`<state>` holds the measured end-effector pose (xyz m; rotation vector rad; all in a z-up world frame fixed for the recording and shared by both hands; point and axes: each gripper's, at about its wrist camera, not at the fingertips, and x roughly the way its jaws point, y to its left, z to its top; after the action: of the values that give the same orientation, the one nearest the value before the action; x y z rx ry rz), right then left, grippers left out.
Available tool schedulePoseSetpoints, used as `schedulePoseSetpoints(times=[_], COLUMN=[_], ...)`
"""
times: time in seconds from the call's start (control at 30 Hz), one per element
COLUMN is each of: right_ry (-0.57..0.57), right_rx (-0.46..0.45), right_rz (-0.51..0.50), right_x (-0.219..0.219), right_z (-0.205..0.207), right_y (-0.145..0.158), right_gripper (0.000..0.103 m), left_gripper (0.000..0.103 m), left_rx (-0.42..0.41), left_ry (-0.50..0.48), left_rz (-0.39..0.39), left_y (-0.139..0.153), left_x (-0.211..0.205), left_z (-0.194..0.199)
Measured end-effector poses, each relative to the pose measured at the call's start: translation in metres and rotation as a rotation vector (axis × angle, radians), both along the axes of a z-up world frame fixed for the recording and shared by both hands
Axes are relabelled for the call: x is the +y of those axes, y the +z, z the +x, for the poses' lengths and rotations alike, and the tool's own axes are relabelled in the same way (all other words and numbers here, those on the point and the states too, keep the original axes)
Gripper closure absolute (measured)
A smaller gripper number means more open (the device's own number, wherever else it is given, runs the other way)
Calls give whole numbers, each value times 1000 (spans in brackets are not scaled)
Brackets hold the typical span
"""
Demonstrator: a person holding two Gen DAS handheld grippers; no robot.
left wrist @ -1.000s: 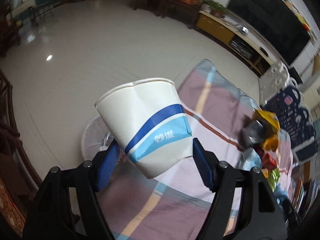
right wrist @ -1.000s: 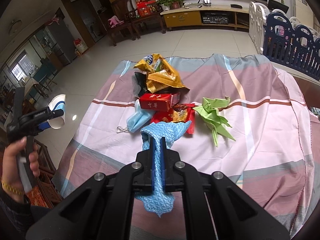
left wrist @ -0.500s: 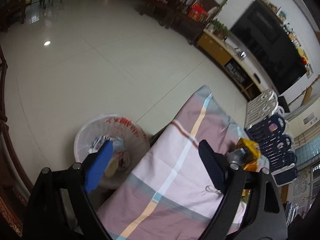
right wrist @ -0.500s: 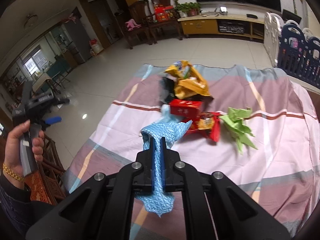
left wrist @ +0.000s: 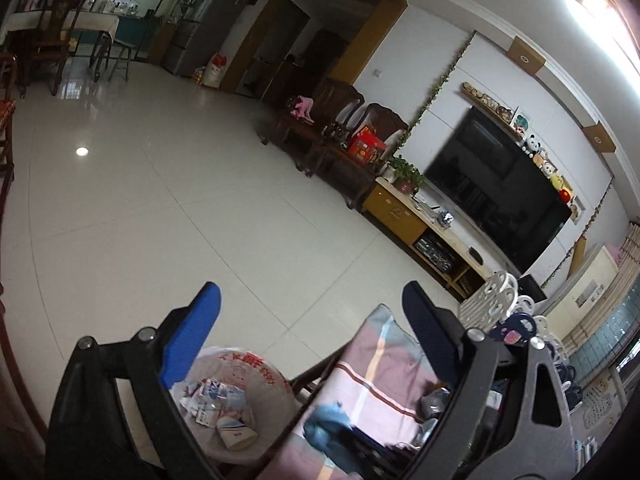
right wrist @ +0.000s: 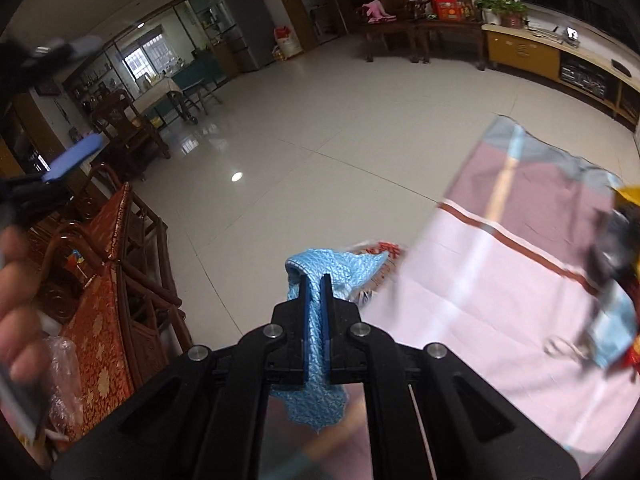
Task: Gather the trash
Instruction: 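Carry the blue cloth with the right tool to the wastebasket and release, then reach the left tool to the blue face mask and grasp it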
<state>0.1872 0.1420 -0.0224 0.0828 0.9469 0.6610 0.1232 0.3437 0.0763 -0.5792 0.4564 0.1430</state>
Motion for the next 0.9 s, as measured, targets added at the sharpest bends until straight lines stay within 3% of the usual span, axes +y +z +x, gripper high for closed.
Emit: schedulePoseSetpoints(times=[0.03,0.07,0.1,0.23,0.37,0.5,0.57,0.67,0.77,0.9], right_ry=[11,12,-7,-52,-126,-220,-305,-464,-587,-609], right_rx=[7,28,43,-16,-119,-189,-213,-192,-133,-107], right_rz=[3,-24,-55,-10,17,-69,-137,-203,-202,-227], right_x=[10,21,25,-1,-80,-166,-214,-275,-318,-336], right_z=[8,17,22,7,-35,-63,-72,-82,-86,-83], right_y=[-6,-16,-22,-11,17,38,49,55,48,39], right_gripper=[85,59,49,43,27,20,19,14,14,14], left_gripper=[10,10,10,10,9,8,7,7,7,7], left_rx=[10,19,24,47,51,73,121,234,295,353], left_ry=[7,5,-4,-52,-116,-264,-386,-591,-680,-764], left_rz=[5,3,-3,37,126,233,297,371,447,519], left_y=[-1,-3,-5,-2,1,-2,-11,-35,-60,-94], left_x=[0,-1,-3,-17,-52,-108,-149,-216,-269,-311], left_z=[2,4,7,14,21,35,44,55,55,51])
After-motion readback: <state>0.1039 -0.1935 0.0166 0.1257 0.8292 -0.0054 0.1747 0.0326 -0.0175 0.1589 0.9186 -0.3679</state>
